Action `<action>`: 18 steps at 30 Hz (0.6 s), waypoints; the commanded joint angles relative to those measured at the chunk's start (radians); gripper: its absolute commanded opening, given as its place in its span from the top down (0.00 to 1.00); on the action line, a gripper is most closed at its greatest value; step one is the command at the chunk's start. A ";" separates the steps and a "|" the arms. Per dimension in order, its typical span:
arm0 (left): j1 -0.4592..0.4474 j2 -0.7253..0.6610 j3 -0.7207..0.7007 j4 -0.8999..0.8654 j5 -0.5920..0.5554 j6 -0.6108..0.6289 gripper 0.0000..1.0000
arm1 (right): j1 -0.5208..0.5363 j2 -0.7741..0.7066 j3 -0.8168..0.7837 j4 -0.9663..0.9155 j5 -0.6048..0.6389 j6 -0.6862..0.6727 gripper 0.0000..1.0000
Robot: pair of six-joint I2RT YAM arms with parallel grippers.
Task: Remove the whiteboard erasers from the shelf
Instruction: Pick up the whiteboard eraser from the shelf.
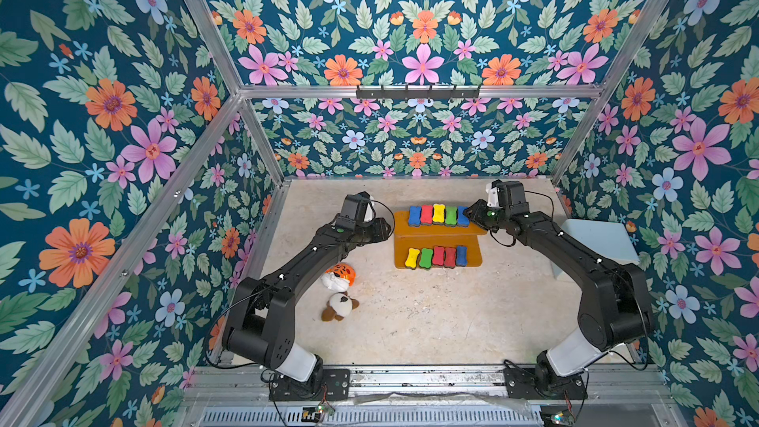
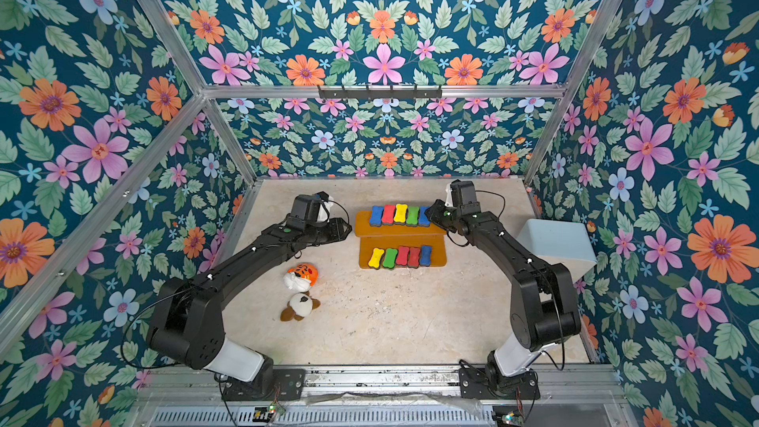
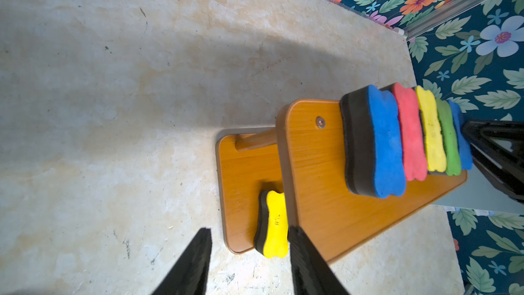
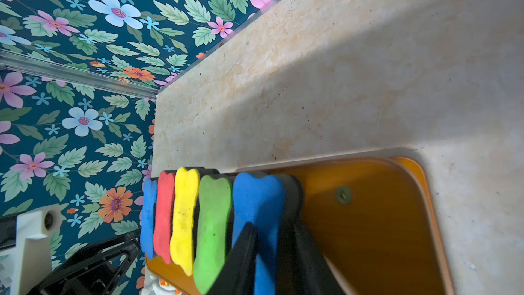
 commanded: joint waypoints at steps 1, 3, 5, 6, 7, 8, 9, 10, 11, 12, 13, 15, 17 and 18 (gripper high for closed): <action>0.000 0.000 0.005 0.010 -0.001 0.014 0.50 | 0.001 -0.012 -0.015 -0.013 0.001 -0.010 0.81; 0.000 0.000 0.005 0.008 -0.005 0.015 0.50 | 0.002 -0.019 -0.024 -0.007 0.002 -0.010 0.85; 0.000 0.000 0.006 0.006 -0.007 0.016 0.50 | 0.001 -0.023 -0.028 -0.004 0.002 -0.010 0.90; 0.000 -0.002 0.006 0.005 -0.008 0.016 0.50 | 0.001 -0.025 -0.031 0.000 0.002 -0.009 0.93; 0.000 -0.004 0.006 0.003 -0.011 0.016 0.50 | 0.000 -0.028 -0.037 0.002 0.002 -0.007 0.96; 0.000 -0.006 0.006 0.003 -0.011 0.016 0.50 | 0.001 -0.030 -0.040 0.005 0.002 -0.006 0.99; 0.000 -0.009 0.007 0.001 -0.014 0.016 0.50 | 0.000 -0.032 -0.043 0.007 0.002 -0.005 1.00; 0.000 -0.011 0.007 -0.002 -0.018 0.016 0.50 | 0.002 -0.036 -0.047 0.011 0.004 -0.004 1.00; 0.000 -0.013 0.007 -0.004 -0.021 0.017 0.50 | 0.000 -0.040 -0.051 0.013 0.006 -0.002 1.00; 0.000 -0.018 0.010 -0.007 -0.024 0.016 0.50 | 0.001 -0.047 -0.056 0.018 0.010 0.000 1.00; 0.000 -0.021 0.011 -0.010 -0.026 0.016 0.50 | 0.002 -0.053 -0.061 0.021 0.014 0.003 1.00; 0.000 -0.027 0.013 -0.016 -0.030 0.018 0.50 | 0.001 -0.066 -0.063 0.025 0.023 0.007 1.00; 0.000 -0.036 0.014 -0.020 -0.033 0.018 0.50 | 0.002 -0.079 -0.063 0.025 0.032 0.008 1.00; 0.000 -0.041 0.013 -0.021 -0.035 0.017 0.50 | 0.001 -0.087 -0.064 0.025 0.035 0.011 1.00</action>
